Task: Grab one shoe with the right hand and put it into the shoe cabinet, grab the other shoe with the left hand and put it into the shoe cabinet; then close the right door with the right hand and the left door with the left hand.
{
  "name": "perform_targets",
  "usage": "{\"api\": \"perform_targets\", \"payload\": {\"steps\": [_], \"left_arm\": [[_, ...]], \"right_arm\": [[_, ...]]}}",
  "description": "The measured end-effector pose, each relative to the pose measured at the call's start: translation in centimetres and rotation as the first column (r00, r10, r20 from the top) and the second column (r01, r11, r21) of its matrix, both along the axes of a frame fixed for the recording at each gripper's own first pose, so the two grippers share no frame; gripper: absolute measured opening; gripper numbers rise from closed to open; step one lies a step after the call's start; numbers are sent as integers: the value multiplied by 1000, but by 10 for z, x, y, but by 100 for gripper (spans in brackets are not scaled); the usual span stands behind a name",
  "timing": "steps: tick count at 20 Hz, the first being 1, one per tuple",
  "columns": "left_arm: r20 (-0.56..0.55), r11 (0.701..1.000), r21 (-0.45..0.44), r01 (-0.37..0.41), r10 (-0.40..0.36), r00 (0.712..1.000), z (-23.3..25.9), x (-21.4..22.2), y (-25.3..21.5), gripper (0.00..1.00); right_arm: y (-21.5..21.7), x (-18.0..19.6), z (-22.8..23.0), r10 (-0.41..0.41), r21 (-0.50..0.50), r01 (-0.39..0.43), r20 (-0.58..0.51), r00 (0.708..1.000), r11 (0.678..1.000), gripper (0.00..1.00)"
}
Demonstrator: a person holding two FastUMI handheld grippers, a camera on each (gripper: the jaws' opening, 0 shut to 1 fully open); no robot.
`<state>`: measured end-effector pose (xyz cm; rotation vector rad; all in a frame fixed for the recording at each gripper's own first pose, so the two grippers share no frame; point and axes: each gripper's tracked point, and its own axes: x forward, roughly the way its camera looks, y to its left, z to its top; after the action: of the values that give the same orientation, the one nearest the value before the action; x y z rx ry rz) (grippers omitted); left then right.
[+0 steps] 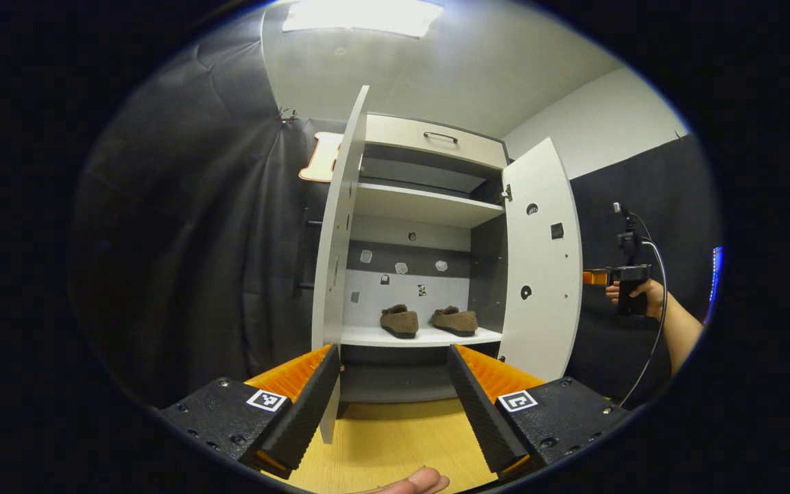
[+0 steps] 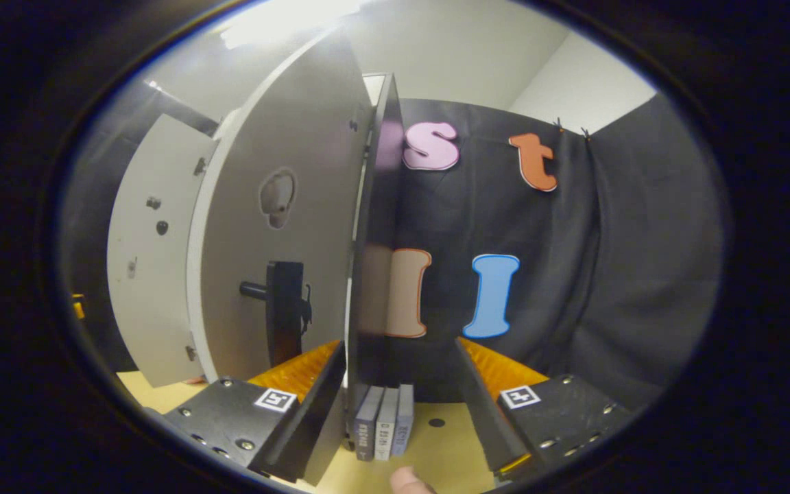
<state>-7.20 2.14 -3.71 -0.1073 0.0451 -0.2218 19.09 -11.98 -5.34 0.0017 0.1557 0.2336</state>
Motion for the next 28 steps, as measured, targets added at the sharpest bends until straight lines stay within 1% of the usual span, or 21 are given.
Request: {"api": "perform_targets", "payload": {"steps": [1, 2, 3, 4, 5, 6, 7, 8, 11, 12, 13, 14, 15, 16, 17, 22, 23, 25, 26, 27, 28], "left_arm": [[-2, 1000, -1, 5, -5, 1000, -1, -2, 0, 96], [-4, 1000, -4, 9, -9, 1000, -2, -1, 0, 93], [-4, 1000, -7, 9, -9, 1000, -3, -1, 0, 96], [-8, 1000, -10, 8, -8, 1000, -5, 1, 1, 93], [-11, 1000, -11, 6, -6, 1000, -7, 1, 2, 93], [-16, 1000, -12, 1, -1, 1000, -10, 1, 5, 96], [-19, 1000, -15, -6, 6, 1000, -11, 2, 7, 96], [-17, 1000, -14, -15, 15, 1000, -11, 4, 10, 96], [-12, 998, 7, -63, 63, 998, -14, 10, 22, 96], [-10, 997, 14, -72, 72, 997, -16, 14, 24, 92], [-15, 997, 7, -71, 71, 997, -18, 16, 23, 96], [-19, 998, -11, -57, 57, 998, -21, 18, 19, 96], [-29, 999, -28, -43, 42, 999, -26, 19, 15, 96], [-44, 999, -39, -37, 35, 998, -34, 23, 17, 93], [-60, 998, -45, -37, 34, 998, -40, 26, 18, 96], [-81, 998, -5, -61, 61, 995, -55, 34, 32, 96], [-79, 998, 3, -67, 67, 995, -55, 34, 36, 93], [-61, 997, 14, -73, 74, 995, -55, 35, 45, 96], [-45, 997, 11, -77, 78, 996, -53, 36, 51, 96], [-47, 996, 12, -84, 85, 995, -55, 35, 56, 100], [-46, 995, 18, -99, 100, 994, -58, 33, 65, 96]], "right_arm": [[6, -1, -2, 6, 12, -6, -11, 1000, 1000, 89], [14, -3, -2, 16, 22, -16, -19, 1000, 1000, 91], [25, -5, 0, 31, 30, -30, -23, 999, 999, 91], [33, -6, 0, 42, 30, -41, -24, 999, 999, 91], [42, -7, 1, 52, 34, -51, -24, 998, 998, 89], [50, -8, 0, 60, 40, -59, -26, 998, 997, 91], [59, -10, 1, 60, 47, -59, -28, 998, 997, 92], [64, -10, 1, 53, 55, -52, -31, 998, 997, 89], [82, -11, 2, 29, 53, -28, -23, 999, 998, 91], [87, -13, 3, 28, 45, -27, -16, 999, 999, 89], [93, -12, 4, 24, 42, -23, -11, 1000, 999, 89], [100, -11, 4, 25, 38, -24, -8, 1000, 999, 91], [106, -11, 5, 25, 34, -25, -5, 1000, 999, 91], [112, -11, 5, 21, 36, -20, -3, 1000, 999, 91], [120, -10, 6, 19, 40, -19, 2, 1000, 999, 92], [164, -6, 5, 44, 101, -44, 7, 999, 994, 93], [166, -6, 6, 37, 91, -39, 15, 999, 995, 96], [158, -6, 9, 3, 58, -6, 58, 998, 998, 95], [158, -9, 10, 7, 60, -11, 70, 998, 998, 95], [161, -11, 9, 20, 65, -24, 69, 997, 998, 95], [160, -14, 7, 21, 66, -25, 68, 997, 997, 94]]}}
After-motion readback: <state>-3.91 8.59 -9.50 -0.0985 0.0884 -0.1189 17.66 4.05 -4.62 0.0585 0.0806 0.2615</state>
